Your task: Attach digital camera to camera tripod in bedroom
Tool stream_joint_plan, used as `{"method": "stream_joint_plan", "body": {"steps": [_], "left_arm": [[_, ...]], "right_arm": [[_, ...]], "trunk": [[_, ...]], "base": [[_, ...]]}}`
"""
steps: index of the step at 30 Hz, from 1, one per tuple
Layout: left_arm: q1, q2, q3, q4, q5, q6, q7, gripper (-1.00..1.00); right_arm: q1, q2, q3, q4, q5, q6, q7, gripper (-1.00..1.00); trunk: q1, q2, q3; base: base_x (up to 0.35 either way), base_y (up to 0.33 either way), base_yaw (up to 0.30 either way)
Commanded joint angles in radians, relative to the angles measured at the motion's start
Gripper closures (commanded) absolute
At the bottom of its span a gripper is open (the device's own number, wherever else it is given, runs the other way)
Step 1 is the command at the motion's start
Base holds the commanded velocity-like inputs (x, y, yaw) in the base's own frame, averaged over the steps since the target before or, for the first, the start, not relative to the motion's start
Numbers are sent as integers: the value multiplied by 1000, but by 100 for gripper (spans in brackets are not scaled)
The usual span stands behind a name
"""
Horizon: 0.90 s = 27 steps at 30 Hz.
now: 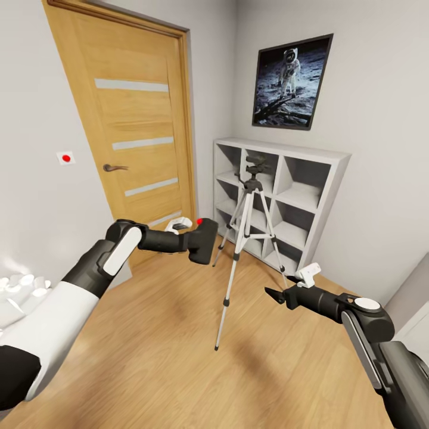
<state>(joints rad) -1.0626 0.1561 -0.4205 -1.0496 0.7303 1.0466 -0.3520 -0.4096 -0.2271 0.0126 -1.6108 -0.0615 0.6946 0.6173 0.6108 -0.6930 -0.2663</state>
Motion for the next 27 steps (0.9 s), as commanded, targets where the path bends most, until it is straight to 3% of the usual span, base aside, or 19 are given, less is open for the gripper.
{"method": "stream_joint_plan", "body": {"steps": [1, 7, 20, 27], "left_arm": [[-6, -6, -1, 1, -11, 1, -5, 100], [-53, -48, -2, 12, -9, 1, 33, 100], [-130, -50, -16, 93, -3, 1, 43, 100], [-214, -55, -132, 183, 14, 1, 39, 100]], "right_arm": [[-1, 0, 1, -1, -6, 8, -2, -100], [0, -1, 2, -1, -6, 7, -3, -100], [0, 0, 3, 0, -1, 5, -5, -100], [0, 0, 3, -1, 0, 5, -6, -100]], "trunk": [[-4, 6, 2], [-27, 48, 20], [-76, 139, 61], [-103, 188, 83]], "base": [[0, 0, 0], [0, 0, 0], [0, 0, 0], [0, 0, 0]]}}
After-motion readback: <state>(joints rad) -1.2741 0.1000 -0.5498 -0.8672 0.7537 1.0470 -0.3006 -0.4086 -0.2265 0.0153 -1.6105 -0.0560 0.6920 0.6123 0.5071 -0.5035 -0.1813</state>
